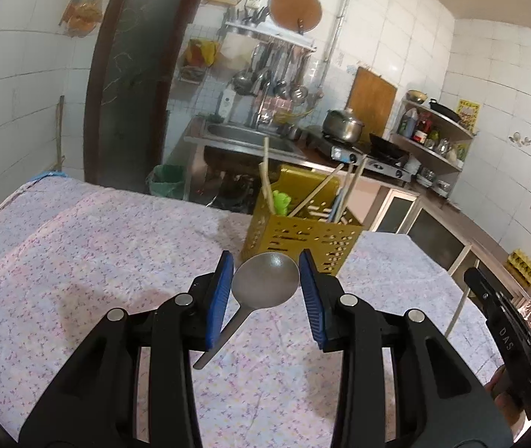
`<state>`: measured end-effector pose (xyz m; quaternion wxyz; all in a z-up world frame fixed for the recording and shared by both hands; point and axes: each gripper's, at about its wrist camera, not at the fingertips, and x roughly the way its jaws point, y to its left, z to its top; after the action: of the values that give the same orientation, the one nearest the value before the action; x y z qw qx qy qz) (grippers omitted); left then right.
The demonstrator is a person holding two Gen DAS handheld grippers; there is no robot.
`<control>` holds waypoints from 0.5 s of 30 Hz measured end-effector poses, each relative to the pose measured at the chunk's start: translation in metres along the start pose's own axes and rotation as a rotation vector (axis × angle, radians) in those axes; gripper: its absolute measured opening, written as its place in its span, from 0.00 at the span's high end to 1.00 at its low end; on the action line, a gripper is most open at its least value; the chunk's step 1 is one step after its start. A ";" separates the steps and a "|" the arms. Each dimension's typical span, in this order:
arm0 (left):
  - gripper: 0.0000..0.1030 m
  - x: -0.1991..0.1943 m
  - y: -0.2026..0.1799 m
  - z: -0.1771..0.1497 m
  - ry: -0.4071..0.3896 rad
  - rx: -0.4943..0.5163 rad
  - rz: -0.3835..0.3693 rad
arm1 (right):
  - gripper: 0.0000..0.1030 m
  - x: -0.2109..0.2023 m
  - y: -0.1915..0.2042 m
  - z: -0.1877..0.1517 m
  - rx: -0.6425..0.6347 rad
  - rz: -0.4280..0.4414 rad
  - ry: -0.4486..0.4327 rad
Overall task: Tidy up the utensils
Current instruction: 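Lower the held chopstick and spoon down into the caddy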
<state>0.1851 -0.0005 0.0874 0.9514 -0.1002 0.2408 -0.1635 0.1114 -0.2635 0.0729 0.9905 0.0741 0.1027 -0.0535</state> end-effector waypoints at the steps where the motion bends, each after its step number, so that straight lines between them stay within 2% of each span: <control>1: 0.66 0.000 -0.002 0.002 -0.004 0.003 -0.005 | 0.94 -0.002 0.000 0.004 -0.002 0.003 -0.011; 8: 0.66 0.005 -0.019 0.031 -0.047 0.028 -0.052 | 0.94 0.006 0.000 0.049 0.020 0.031 -0.078; 15: 0.66 0.030 -0.045 0.095 -0.186 0.076 -0.105 | 0.95 0.035 0.013 0.117 0.002 0.043 -0.177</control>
<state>0.2445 -0.0424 0.1685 0.9629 -0.0914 0.1396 -0.2123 0.1697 -0.2725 0.1801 0.9965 0.0723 0.0133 -0.0386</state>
